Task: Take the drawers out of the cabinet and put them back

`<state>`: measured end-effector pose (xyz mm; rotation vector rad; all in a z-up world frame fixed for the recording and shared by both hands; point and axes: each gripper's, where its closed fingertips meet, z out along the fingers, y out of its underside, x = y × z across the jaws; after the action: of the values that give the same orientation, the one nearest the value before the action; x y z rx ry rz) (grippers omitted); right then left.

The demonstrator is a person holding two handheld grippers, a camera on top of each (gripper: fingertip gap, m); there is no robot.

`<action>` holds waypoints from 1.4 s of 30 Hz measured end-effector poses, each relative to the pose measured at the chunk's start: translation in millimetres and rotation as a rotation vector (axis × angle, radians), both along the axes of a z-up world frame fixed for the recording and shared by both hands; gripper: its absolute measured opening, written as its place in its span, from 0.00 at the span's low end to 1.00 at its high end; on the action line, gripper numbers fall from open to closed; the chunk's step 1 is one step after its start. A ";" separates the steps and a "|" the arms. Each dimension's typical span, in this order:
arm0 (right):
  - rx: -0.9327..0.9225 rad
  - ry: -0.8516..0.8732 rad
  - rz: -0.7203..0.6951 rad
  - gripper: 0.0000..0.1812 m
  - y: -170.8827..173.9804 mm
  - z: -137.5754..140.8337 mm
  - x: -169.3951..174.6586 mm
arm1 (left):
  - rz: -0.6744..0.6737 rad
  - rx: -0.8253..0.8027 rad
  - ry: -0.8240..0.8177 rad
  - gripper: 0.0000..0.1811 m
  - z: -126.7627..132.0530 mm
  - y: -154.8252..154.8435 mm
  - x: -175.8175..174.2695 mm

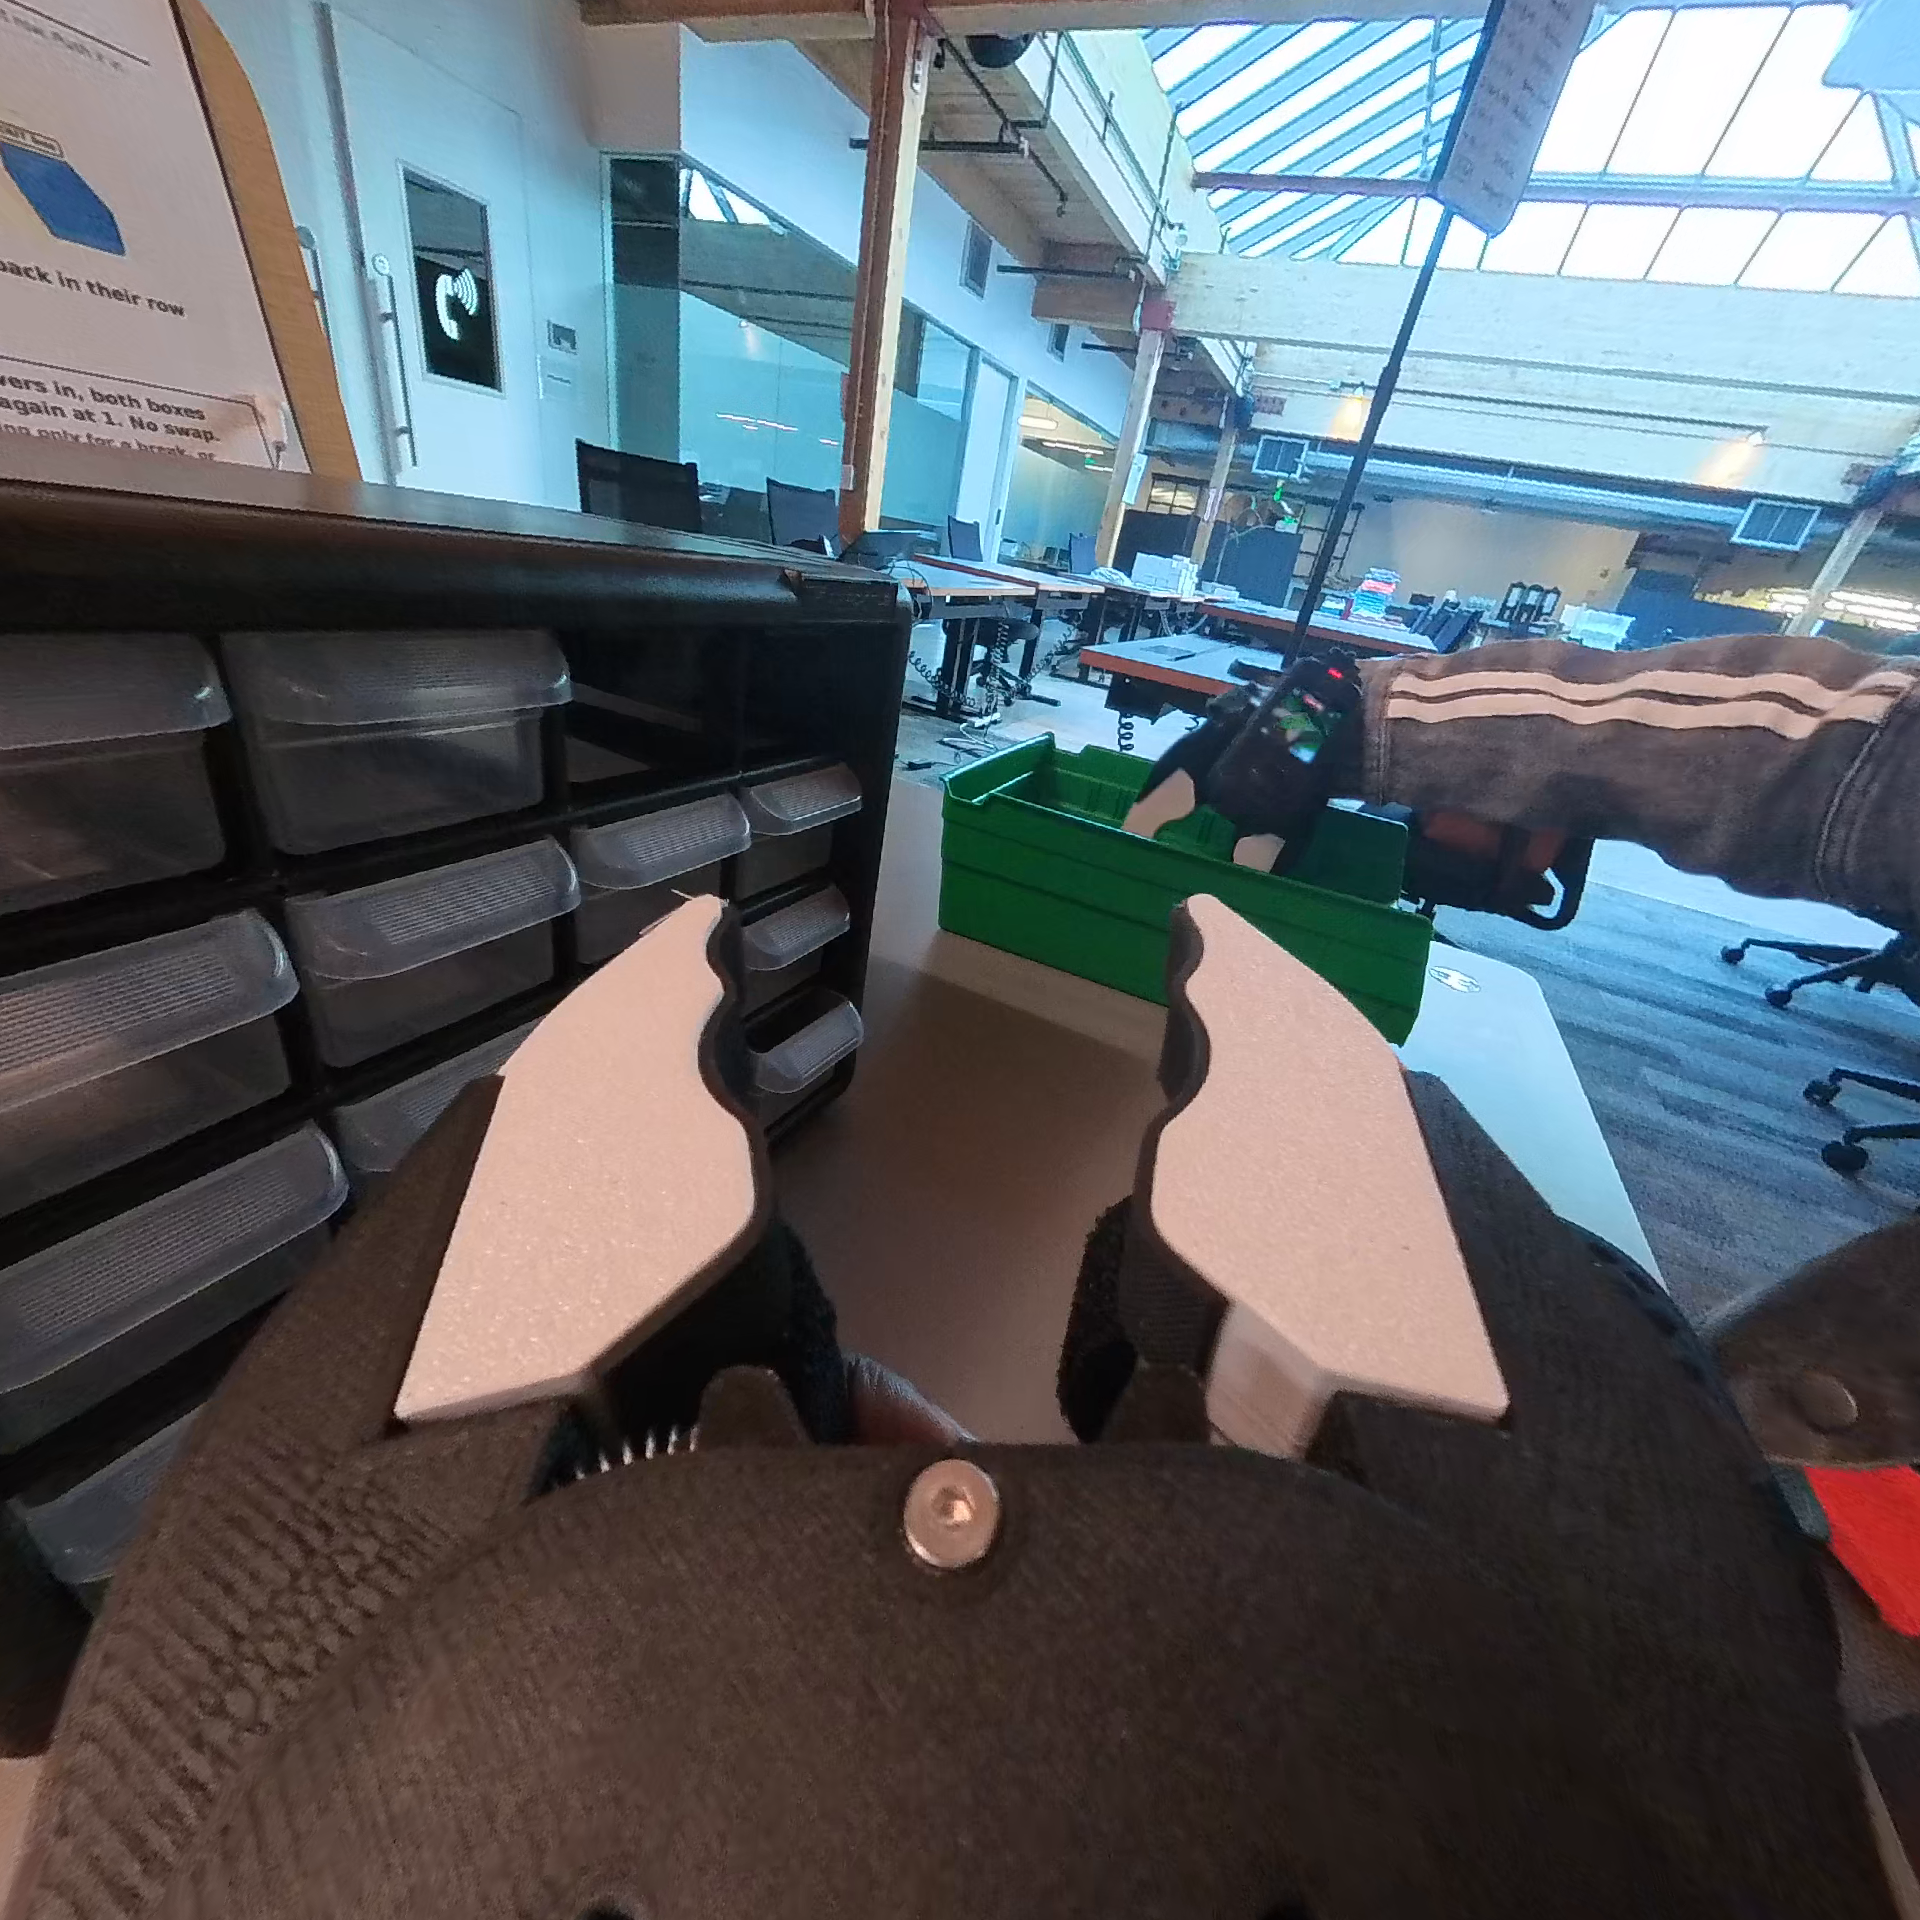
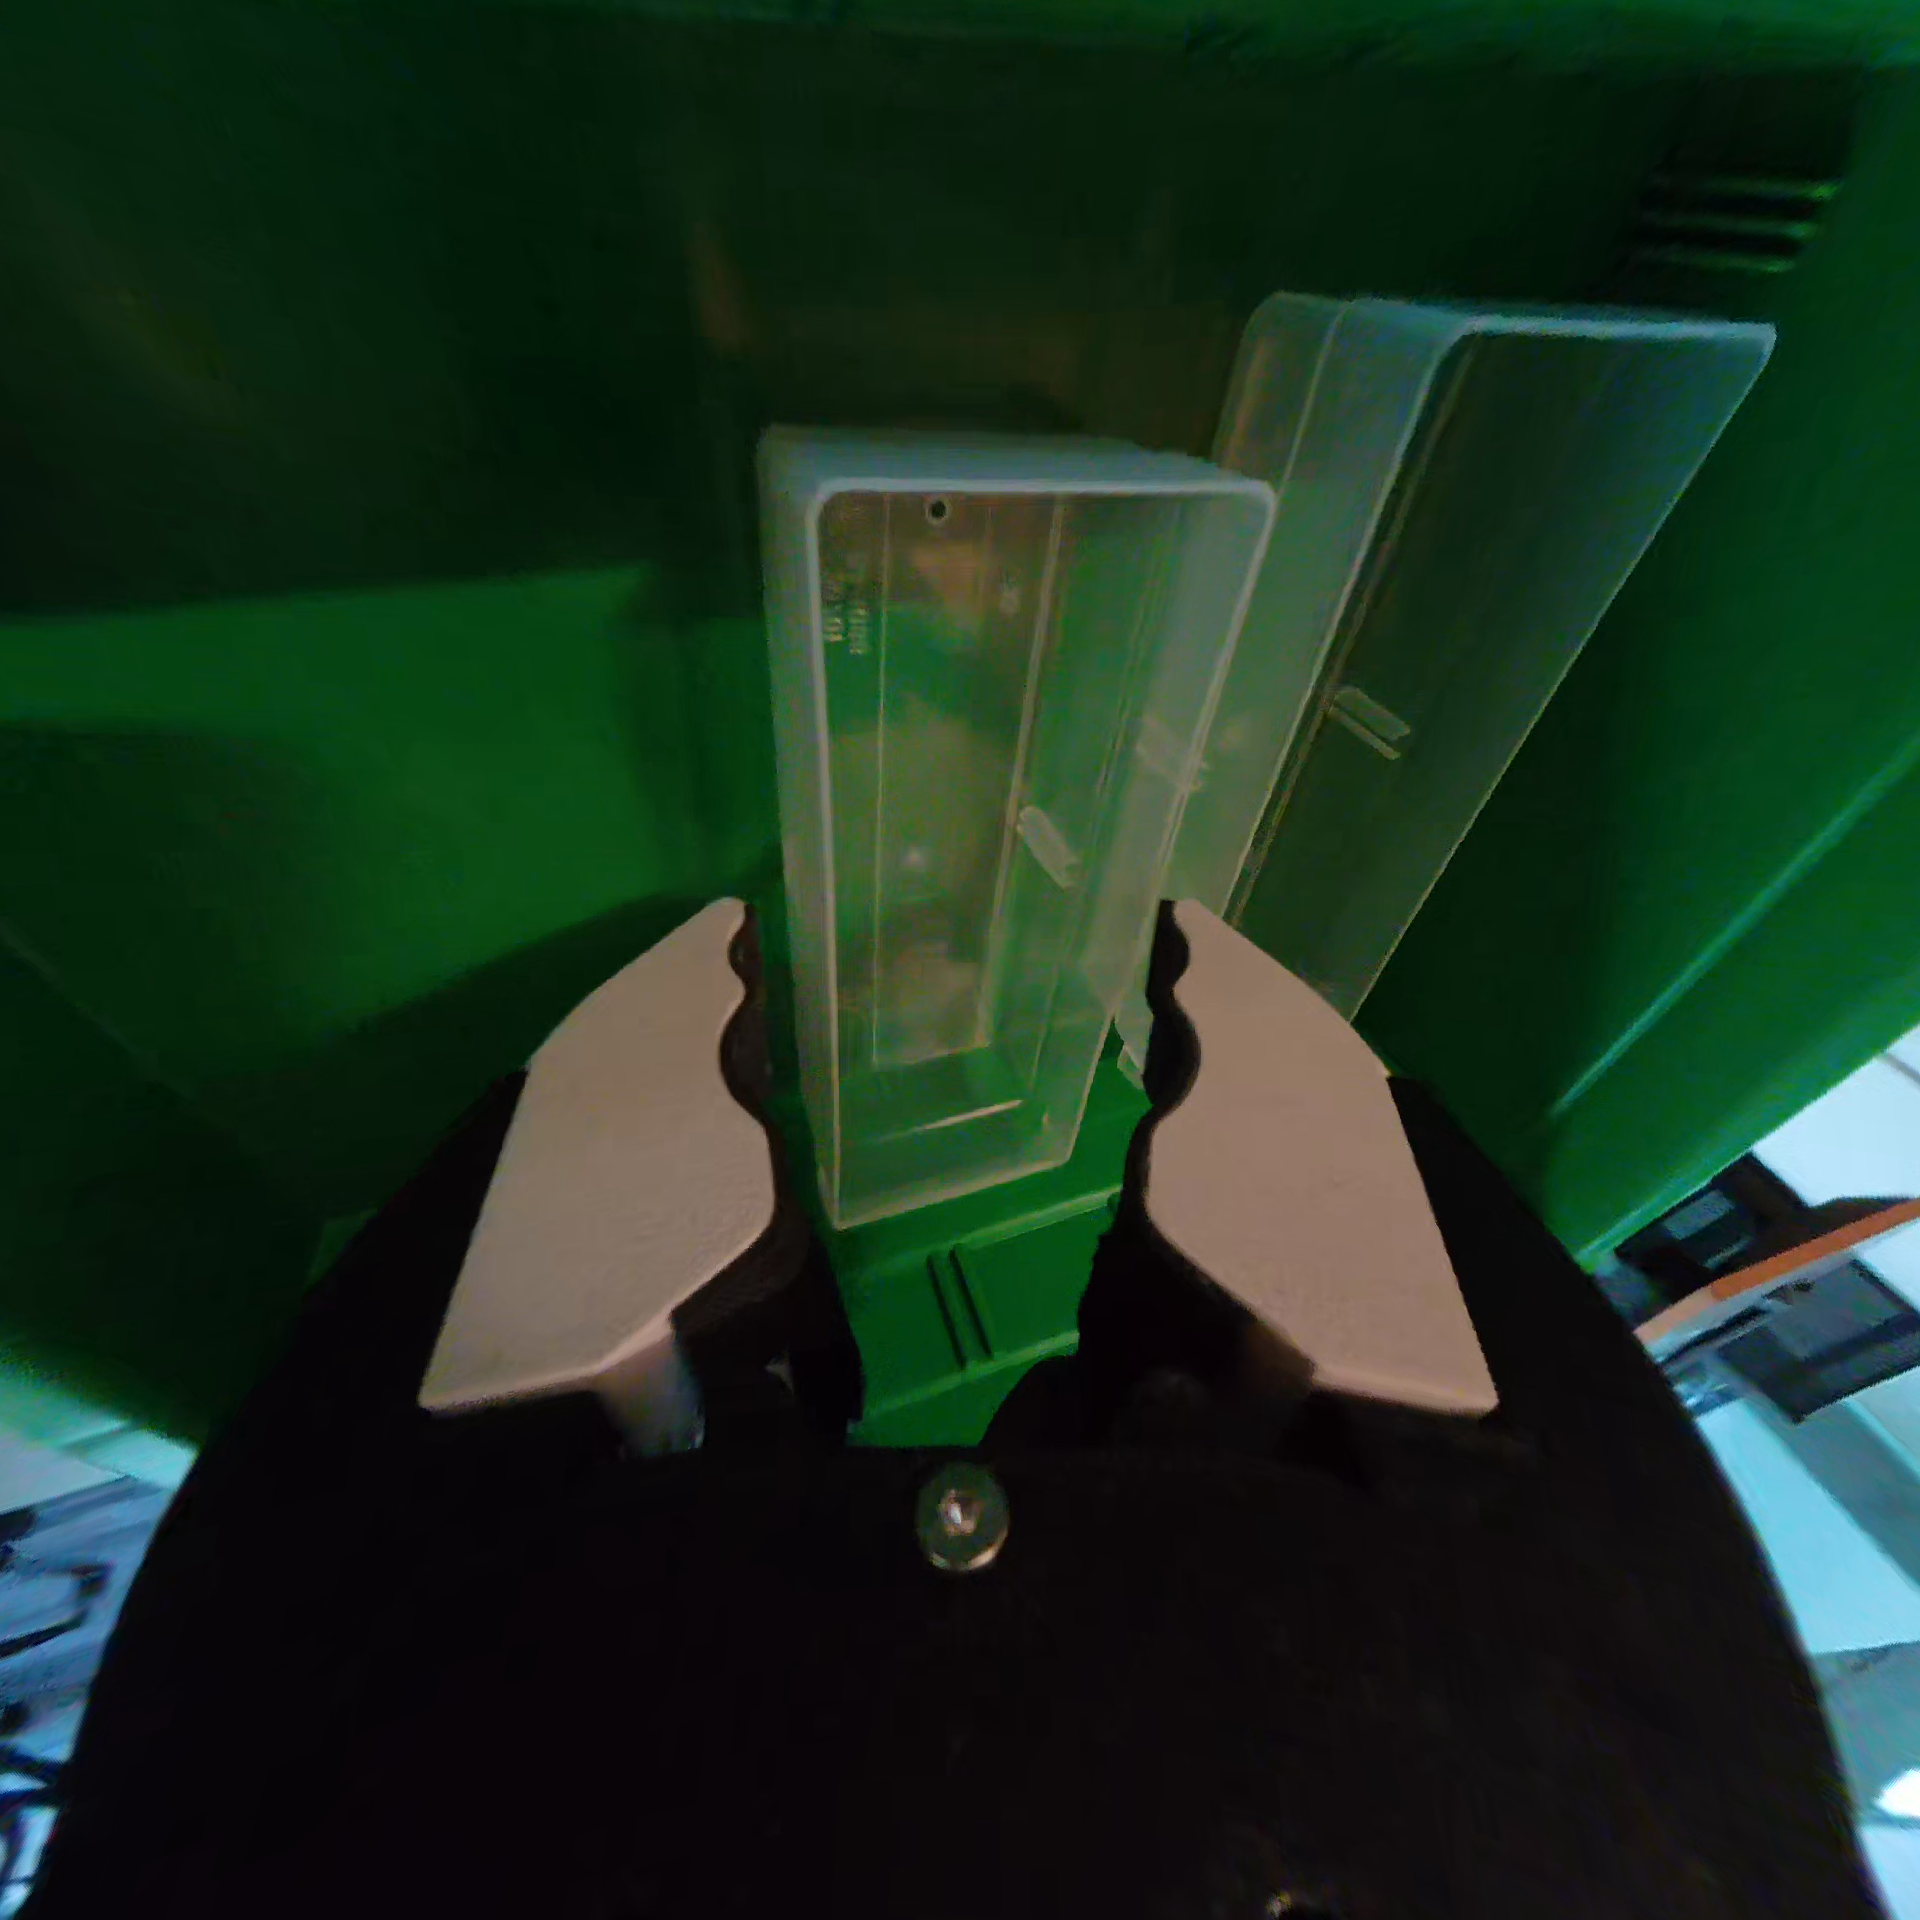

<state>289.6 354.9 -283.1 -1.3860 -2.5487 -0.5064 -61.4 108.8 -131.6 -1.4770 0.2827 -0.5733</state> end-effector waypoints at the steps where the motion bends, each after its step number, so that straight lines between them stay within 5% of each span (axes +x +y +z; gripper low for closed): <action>1: 0.005 0.014 -0.030 0.44 1.4 1.8 0.1 | 0.002 -0.001 0.003 0.43 -0.2 0.1 -0.1; 5: 0.041 0.205 -0.132 0.50 5.2 33.4 -12.6 | 0.015 0.002 0.023 0.43 -0.4 0.4 -0.4; 9: 0.104 0.710 -0.266 0.49 -3.6 116.8 -58.0 | 0.036 0.006 0.055 0.43 -0.7 0.9 -0.8; 13: -0.071 1.263 -0.435 0.41 -56.9 191.7 -109.9 | 0.069 0.017 0.080 0.43 -0.3 1.8 -2.7; 16: -0.319 1.536 -0.396 0.38 -117.2 216.9 -151.4 | 0.095 0.029 0.100 0.42 1.0 1.8 -5.8; 20: -0.460 1.689 -0.337 0.35 -165.4 213.7 -194.9 | 0.121 0.025 0.106 0.42 0.4 3.0 -9.8; 27: -0.535 1.891 -0.304 0.27 -187.6 182.2 -241.6 | 0.227 0.031 0.207 0.35 -3.3 6.6 -21.8; 42: -0.667 1.973 -0.423 0.23 -182.1 150.7 -241.3 | 0.577 0.265 1.154 0.23 28.2 44.5 -60.8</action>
<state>48.3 172.7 -132.3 -1.2653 -0.7105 1.2014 -122.3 153.3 -103.5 -1.3946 0.7471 0.8080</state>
